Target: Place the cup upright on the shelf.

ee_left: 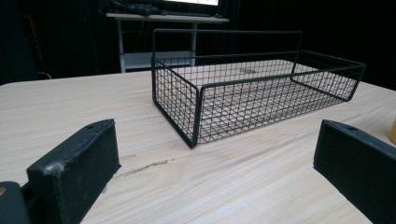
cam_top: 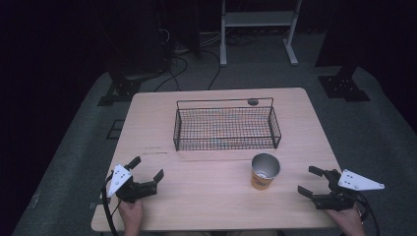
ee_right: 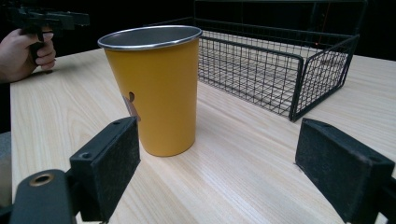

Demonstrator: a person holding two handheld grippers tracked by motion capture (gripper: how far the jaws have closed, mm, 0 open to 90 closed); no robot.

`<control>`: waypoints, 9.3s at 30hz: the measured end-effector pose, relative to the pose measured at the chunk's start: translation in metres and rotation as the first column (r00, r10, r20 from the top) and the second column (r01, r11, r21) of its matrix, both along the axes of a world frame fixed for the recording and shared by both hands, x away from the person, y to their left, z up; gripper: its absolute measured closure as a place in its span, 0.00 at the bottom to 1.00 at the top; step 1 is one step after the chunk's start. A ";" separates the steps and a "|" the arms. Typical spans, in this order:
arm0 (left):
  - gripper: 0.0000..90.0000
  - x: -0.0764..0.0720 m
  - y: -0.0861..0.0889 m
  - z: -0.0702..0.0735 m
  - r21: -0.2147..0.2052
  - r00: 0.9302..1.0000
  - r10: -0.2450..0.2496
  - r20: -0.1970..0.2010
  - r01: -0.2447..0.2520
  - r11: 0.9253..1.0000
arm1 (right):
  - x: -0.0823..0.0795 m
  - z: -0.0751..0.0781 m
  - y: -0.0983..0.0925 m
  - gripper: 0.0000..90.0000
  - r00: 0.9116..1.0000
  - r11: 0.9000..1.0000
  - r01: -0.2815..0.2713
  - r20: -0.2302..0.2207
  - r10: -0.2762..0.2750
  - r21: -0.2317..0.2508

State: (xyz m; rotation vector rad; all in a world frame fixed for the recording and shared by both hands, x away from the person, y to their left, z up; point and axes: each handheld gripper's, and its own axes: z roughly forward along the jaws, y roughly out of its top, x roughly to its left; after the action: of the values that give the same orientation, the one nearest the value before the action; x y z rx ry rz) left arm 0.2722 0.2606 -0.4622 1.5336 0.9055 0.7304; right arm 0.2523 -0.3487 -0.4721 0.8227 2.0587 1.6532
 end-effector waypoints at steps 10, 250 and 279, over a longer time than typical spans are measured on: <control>0.00 0.000 0.001 0.000 -0.006 1.000 0.007 -0.004 -0.007 1.000 | 0.001 0.001 0.003 0.14 1.000 1.000 -0.016 0.004 0.016 -0.002; 0.00 -0.002 0.001 0.001 -0.009 1.000 -0.014 0.013 0.014 1.000 | 0.229 0.158 0.204 0.14 0.973 0.974 -0.215 -0.098 0.207 -0.075; 0.00 -0.002 0.001 0.000 -0.009 1.000 -0.015 0.011 0.015 1.000 | 0.263 0.088 0.219 0.13 0.960 0.957 -0.224 -0.209 0.184 -0.187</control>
State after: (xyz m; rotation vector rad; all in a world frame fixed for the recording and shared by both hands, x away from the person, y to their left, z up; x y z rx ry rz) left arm 0.2701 0.2615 -0.4617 1.5259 0.8864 0.7227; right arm 0.5154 -0.1298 -0.3841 0.7404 2.4750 1.4704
